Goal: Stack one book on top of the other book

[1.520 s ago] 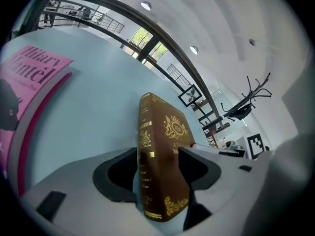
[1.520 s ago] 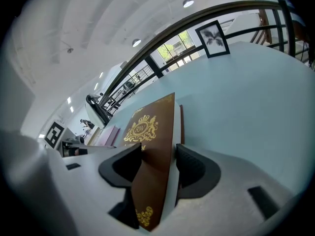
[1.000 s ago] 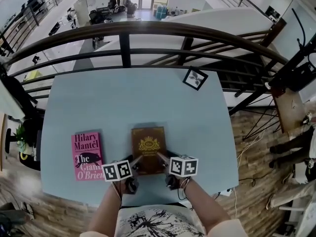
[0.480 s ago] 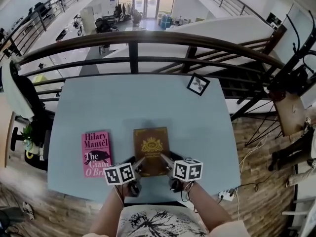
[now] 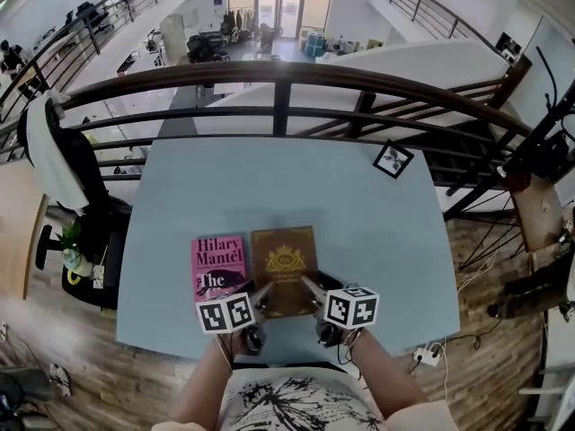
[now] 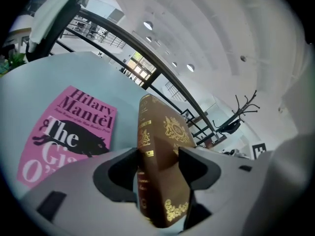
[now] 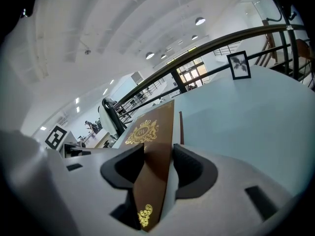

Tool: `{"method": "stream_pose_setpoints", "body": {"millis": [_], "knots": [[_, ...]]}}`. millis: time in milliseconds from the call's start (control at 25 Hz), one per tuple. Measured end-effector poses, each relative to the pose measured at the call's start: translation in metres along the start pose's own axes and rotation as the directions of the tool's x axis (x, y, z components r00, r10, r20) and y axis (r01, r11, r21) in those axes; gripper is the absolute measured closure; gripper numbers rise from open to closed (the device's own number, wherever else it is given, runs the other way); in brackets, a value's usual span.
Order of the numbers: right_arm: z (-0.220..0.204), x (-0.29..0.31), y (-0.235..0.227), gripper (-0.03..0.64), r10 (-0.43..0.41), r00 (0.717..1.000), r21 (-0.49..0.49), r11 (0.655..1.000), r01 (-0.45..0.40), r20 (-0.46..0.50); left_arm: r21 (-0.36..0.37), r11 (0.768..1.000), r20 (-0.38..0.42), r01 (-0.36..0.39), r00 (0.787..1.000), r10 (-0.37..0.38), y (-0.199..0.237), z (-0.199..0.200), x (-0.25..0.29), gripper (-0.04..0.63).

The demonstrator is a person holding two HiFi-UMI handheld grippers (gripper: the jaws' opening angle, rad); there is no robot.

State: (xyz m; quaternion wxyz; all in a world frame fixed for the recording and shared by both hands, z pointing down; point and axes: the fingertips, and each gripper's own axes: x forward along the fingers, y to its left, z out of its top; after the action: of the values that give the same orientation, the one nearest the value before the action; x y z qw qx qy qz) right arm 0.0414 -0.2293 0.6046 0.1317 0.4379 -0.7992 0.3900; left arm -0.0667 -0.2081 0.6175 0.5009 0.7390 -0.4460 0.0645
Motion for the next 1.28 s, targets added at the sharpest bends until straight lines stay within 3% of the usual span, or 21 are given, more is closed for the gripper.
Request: {"method": "stream_pose_setpoints", "body": {"millis": [320,560,1000,1280], "knots": [[-0.017,0.052,0.082,0.437,0.053,0.998,-0.030,0.998,-0.053,-0.025,-0.001,0.999,0.028,-0.037,0.999,0.037,0.066,0.028,-0.066,0.359],[-0.041,0.086,0.120,0.437,0.066,0.994,-0.050,0.996,-0.071,-0.083,-0.049,0.996,0.035,-0.071,0.997,0.073,0.113,0.028,-0.097,0.359],[-0.080,0.132,0.135,0.440,0.041,0.983,-0.058,0.997,-0.052,-0.179,-0.067,0.990,-0.027,-0.120,0.993,0.119,0.171,0.018,-0.105,0.359],[-0.083,0.144,0.132,0.442,0.022,0.984,-0.062,0.998,-0.033,-0.178,-0.088,0.988,-0.001,-0.128,0.992,0.128,0.185,0.019,-0.098,0.359]]}}
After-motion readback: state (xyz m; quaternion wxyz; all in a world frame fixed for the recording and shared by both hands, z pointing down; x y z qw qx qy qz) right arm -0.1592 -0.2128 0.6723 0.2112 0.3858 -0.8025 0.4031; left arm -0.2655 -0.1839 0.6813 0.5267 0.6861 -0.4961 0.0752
